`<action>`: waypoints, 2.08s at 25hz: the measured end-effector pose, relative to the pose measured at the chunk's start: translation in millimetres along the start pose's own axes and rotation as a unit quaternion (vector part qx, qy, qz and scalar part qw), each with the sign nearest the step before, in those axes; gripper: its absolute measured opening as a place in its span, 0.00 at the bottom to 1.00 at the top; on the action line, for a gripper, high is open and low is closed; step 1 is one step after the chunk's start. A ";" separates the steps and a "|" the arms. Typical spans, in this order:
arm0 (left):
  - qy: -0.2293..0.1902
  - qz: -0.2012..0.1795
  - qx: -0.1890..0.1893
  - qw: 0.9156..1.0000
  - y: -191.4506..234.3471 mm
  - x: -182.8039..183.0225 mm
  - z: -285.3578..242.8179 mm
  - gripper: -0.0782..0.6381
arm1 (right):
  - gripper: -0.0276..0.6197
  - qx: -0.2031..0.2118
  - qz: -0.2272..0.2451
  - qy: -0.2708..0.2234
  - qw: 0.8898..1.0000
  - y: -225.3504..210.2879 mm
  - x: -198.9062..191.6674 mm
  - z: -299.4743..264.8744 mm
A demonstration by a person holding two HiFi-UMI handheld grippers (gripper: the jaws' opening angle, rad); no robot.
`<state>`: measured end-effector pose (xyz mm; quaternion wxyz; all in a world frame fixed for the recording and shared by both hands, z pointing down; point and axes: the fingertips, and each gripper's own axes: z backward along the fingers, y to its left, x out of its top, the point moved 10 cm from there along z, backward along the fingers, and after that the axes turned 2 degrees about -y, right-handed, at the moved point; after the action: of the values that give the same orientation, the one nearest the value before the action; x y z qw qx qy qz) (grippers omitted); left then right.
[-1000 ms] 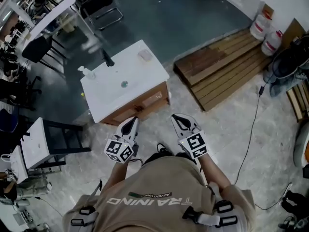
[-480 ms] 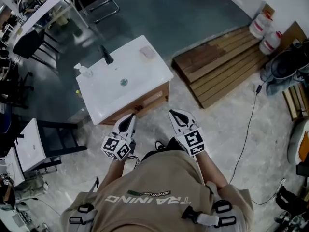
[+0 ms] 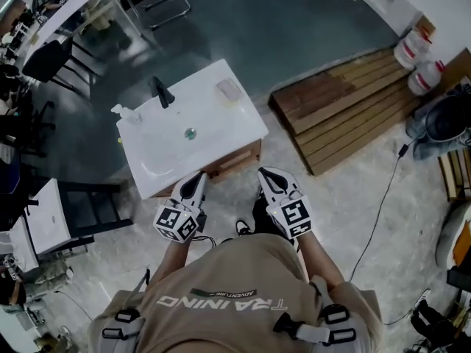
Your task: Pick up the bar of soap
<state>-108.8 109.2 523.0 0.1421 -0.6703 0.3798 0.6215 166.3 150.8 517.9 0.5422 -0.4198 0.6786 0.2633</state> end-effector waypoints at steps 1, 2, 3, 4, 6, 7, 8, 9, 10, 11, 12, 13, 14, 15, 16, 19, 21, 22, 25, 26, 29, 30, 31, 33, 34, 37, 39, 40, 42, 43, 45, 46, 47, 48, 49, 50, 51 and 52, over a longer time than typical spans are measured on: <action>-0.003 0.002 0.006 1.000 2.4 4.7 -6.9 0.10 | 0.05 0.005 0.003 -0.001 1.000 -9.1 2.7 -6.6; -0.005 0.004 0.010 1.000 4.4 9.9 -14.7 0.10 | 0.05 0.010 0.008 -0.002 1.000 -19.0 6.4 -13.7; -0.008 0.004 0.011 1.000 6.0 15.6 -23.1 0.10 | 0.05 0.015 0.014 -0.004 1.000 -29.1 10.8 -21.2; -0.009 0.000 0.012 1.000 7.3 21.6 -31.8 0.10 | 0.05 0.019 0.020 -0.006 1.000 -39.0 15.3 -28.7; -0.014 -0.010 0.012 1.000 9.3 33.2 -48.3 0.10 | 0.05 0.026 0.027 -0.012 0.999 -57.3 24.0 -42.4; -0.017 -0.014 0.014 1.000 10.7 38.2 -55.4 0.10 | 0.05 0.029 0.029 -0.013 0.999 -65.4 27.7 -48.9; -0.020 -0.017 0.019 0.999 12.8 42.1 -61.5 0.10 | 0.05 0.030 0.031 -0.014 0.999 -72.5 31.1 -55.5; -0.022 -0.018 0.026 0.999 15.3 44.8 -66.5 0.10 | 0.05 0.032 0.030 -0.013 0.999 -78.5 33.9 -62.0; -0.023 -0.017 0.032 0.999 17.9 46.5 -70.6 0.10 | 0.05 0.034 0.029 -0.012 0.999 -83.4 36.1 -68.0; -0.024 -0.014 0.039 0.999 20.1 47.3 -74.0 0.10 | 0.05 0.038 0.027 -0.010 0.999 -87.6 37.6 -73.2; -0.024 -0.011 0.044 0.999 21.7 47.7 -77.1 0.10 | 0.05 0.043 0.025 -0.008 0.999 -91.8 38.3 -77.7; -0.025 -0.007 0.050 0.998 22.8 48.1 -80.7 0.10 | 0.05 0.049 0.025 -0.004 0.998 -96.5 38.2 -81.8; -0.027 -0.005 0.056 0.998 23.8 48.6 -84.9 0.10 | 0.05 0.055 0.026 -0.001 0.998 -101.8 37.7 -86.0; -0.029 -0.003 0.061 0.998 25.2 49.3 -89.3 0.10 | 0.05 0.062 0.027 0.002 0.998 -107.3 37.2 -90.8; -0.032 -0.002 0.066 0.997 27.1 50.1 -93.4 0.10 | 0.05 0.068 0.029 0.004 0.997 -112.2 37.0 -96.2; -0.036 0.000 0.081 0.996 34.2 50.9 -100.2 0.10 | 0.05 0.083 0.032 0.006 0.996 -121.0 37.2 -112.5; -0.035 0.003 0.090 0.995 38.3 49.6 -100.5 0.10 | 0.05 0.092 0.031 0.007 0.995 -122.8 37.0 -121.3; -0.033 0.005 0.094 0.995 40.3 49.1 -99.9 0.10 | 0.05 0.096 0.030 0.010 0.995 -123.0 36.8 -125.2; -0.026 0.014 0.100 0.995 46.5 48.1 -102.7 0.10 | 0.05 0.096 0.031 0.026 0.995 -127.3 37.6 -134.9; -0.023 0.016 0.100 0.995 49.2 47.3 -105.4 0.10 | 0.05 0.094 0.031 0.031 0.995 -129.7 38.2 -137.5; -0.019 0.021 0.094 0.995 61.9 48.6 -114.8 0.10 | 0.05 0.090 0.029 0.036 0.995 -135.0 41.1 -147.6; -0.020 0.022 0.090 0.996 67.6 50.4 -116.9 0.10 | 0.05 0.088 0.028 0.036 0.995 -134.6 42.6 -151.8; -0.022 0.021 0.085 0.996 73.8 52.4 -118.7 0.10 | 0.05 0.086 0.027 0.035 0.995 -133.1 44.3 -155.9; -0.025 0.020 0.074 0.997 86.4 55.7 -123.1 0.10 | 0.05 0.079 0.028 0.035 0.996 -129.6 47.7 -162.6; -0.025 0.019 0.067 0.997 92.2 56.9 -126.1 0.10 | 0.05 0.072 0.028 0.037 0.996 -128.2 49.2 -165.3; -0.021 0.013 0.047 0.999 107.7 61.0 -135.5 0.10 | 0.05 0.049 0.022 0.042 0.998 -125.2 55.7 -171.7; -0.018 0.001 0.036 0.999 118.8 66.9 -141.5 0.10 | 0.05 0.035 0.021 0.047 0.998 -123.3 66.6 -180.1; -0.016 -0.006 0.033 0.999 125.3 70.0 -143.0 0.10 | 0.05 0.031 0.023 0.052 0.998 -121.1 73.2 -186.3; -0.013 -0.013 0.028 0.999 139.4 74.4 -143.9 0.10 | 0.05 0.029 0.029 0.060 0.997 -116.0 80.3 -201.2; -0.013 -0.014 0.025 1.000 146.3 75.8 -144.6 0.10 | 0.05 0.029 0.032 0.063 0.997 -114.5 82.0 -208.8; -0.015 -0.010 0.017 1.000 159.3 78.4 -146.3 0.10 | 0.05 0.028 0.038 0.070 0.996 -112.1 87.7 -222.4; -0.018 -0.006 0.013 1.000 165.3 80.3 -146.6 0.10 | 0.05 0.025 0.041 0.073 0.996 -110.7 91.2 -228.2; -0.021 -0.004 0.009 1.000 170.8 82.7 -146.6 0.10 | 0.05 0.022 0.043 0.074 0.996 -109.4 94.5 -233.5; -0.025 -0.003 0.006 1.000 175.6 85.3 -146.5 0.10 | 0.05 0.019 0.046 0.075 0.996 -108.4 97.5 -238.3; -0.027 -0.005 0.005 1.000 179.8 87.5 -146.4 0.10 | 0.05 0.016 0.048 0.075 0.996 -107.7 100.1 -242.4; -0.029 -0.007 0.003 1.000 183.9 89.0 -146.8 0.10 | 0.05 0.014 0.051 0.076 0.996 -107.3 102.4 -246.1; -0.029 -0.009 0.001 1.000 187.7 89.6 -147.5 0.10 | 0.05 0.013 0.054 0.077 0.996 -107.2 104.3 -249.4; -0.027 -0.011 -0.001 1.000 190.8 89.2 -148.5 0.10 | 0.05 0.011 0.056 0.079 0.995 -107.2 105.8 -251.9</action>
<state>-137.4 -146.9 520.6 0.1585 -0.6572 0.3683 0.6383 122.0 -138.4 496.0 0.4755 -0.3952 0.7446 0.2517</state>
